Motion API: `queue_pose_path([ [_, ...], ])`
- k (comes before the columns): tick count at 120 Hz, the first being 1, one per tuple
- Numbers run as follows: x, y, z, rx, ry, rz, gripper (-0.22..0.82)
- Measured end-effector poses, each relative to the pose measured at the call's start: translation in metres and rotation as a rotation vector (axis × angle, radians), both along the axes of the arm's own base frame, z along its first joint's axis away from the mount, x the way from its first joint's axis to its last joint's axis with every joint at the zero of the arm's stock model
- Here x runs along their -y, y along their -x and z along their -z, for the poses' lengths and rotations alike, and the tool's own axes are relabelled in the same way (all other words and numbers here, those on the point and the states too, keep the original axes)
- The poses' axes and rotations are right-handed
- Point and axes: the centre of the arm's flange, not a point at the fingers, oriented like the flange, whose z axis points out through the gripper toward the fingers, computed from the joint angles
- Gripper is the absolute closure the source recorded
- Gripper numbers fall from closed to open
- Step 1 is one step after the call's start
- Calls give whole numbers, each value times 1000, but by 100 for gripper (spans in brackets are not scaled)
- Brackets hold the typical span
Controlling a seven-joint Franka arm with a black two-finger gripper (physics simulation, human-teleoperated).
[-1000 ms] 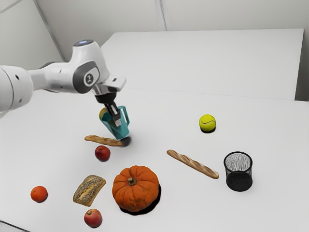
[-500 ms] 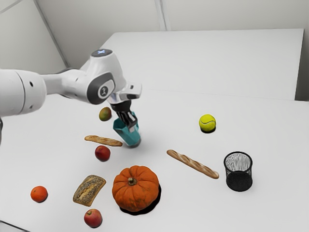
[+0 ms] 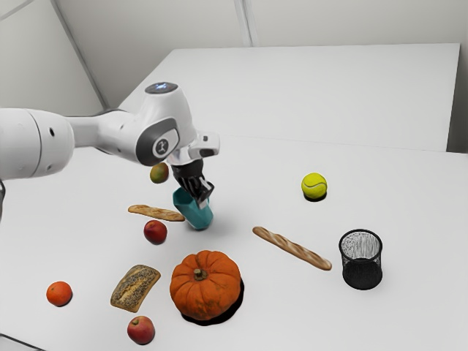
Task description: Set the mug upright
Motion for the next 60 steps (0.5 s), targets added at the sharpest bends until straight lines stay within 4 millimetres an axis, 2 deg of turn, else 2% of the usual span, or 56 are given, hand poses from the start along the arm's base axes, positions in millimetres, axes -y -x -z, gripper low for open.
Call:
queue_pose_path([
  [16, 1, 2, 0, -2, 0, -27, 66],
  [32, 1, 4, -12, 17, -7, -49, 50],
  [60, 16, 12, -55, 74, -32, -54, 30],
])
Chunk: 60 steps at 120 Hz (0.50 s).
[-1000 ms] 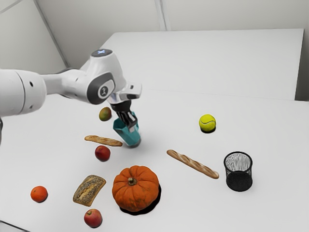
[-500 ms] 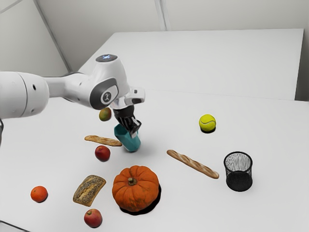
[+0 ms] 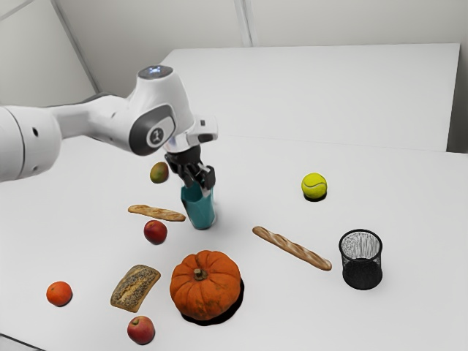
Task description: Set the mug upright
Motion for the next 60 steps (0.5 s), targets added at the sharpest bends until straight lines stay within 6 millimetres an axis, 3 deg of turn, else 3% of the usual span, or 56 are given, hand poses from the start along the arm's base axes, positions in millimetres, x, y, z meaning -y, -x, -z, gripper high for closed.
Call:
queue_pose_path([
  [20, -8, -9, -40, 15, 18, -66, 14],
  [35, -22, -22, -92, 34, 37, -150, 8],
  [60, -10, -14, -179, 59, 21, -191, 3],
])
